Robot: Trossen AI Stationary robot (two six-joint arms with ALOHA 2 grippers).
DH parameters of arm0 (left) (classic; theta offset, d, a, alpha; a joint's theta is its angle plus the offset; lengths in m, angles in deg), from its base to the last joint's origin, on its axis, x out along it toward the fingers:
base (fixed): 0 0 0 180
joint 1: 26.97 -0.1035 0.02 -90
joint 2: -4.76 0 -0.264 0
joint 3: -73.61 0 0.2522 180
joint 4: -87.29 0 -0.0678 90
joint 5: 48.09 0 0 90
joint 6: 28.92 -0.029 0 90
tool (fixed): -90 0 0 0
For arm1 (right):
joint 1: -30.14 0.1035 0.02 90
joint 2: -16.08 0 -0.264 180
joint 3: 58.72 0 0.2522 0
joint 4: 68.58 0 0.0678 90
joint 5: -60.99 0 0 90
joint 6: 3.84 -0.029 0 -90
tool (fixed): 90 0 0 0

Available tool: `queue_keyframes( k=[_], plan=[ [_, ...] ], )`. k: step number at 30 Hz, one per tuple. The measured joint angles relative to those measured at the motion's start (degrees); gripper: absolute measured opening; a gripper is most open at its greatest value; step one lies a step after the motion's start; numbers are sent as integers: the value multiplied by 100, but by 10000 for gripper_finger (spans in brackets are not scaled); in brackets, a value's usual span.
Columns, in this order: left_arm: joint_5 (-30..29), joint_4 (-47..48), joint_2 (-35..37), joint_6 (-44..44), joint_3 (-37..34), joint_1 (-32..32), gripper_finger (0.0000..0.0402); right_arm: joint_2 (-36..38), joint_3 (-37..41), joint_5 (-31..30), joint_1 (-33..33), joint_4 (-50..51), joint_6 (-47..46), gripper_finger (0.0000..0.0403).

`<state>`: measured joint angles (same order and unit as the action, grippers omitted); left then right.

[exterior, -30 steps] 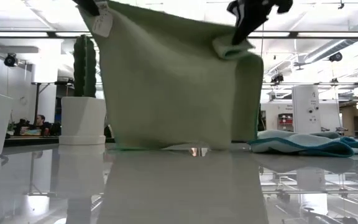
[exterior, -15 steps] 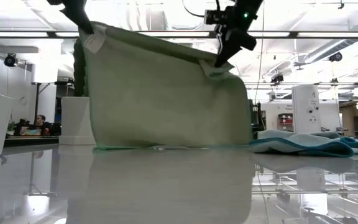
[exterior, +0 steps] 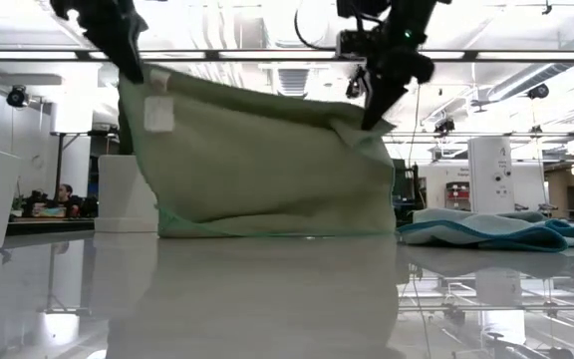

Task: Fold microfiber towels
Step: Fold the green microfiber towel

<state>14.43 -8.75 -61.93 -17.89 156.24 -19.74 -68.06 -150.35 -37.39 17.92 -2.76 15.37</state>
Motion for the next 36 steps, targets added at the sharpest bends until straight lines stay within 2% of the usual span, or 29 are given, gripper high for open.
queue_keyframes(
  k=[4, 10, 19, 24, 31, 36],
  plan=[
    [389, -292, -244, 212, -345, 247, 0, 0, 491, 103, 163, -41, -146, 8],
    [904, -986, -675, 361, -715, 612, 0, -2, 1191, 708, 457, -220, -513, 8],
    [1422, -1617, -1412, 476, -963, 1065, 0, -2, 1893, 823, 1124, -491, -1141, 8],
    [1844, -2021, -1805, 565, -1001, 1256, 0, -2, 2076, 1585, 1362, -564, -1542, 14],
    [2318, -2067, -2258, 878, -1014, 1597, 0, 0, 2110, 1861, 1626, -550, -2192, 72],
    [2432, -2073, -2384, 1011, -1023, 1882, 0, 0, 2112, 2505, 1709, -498, -2443, 134]
  ],
)
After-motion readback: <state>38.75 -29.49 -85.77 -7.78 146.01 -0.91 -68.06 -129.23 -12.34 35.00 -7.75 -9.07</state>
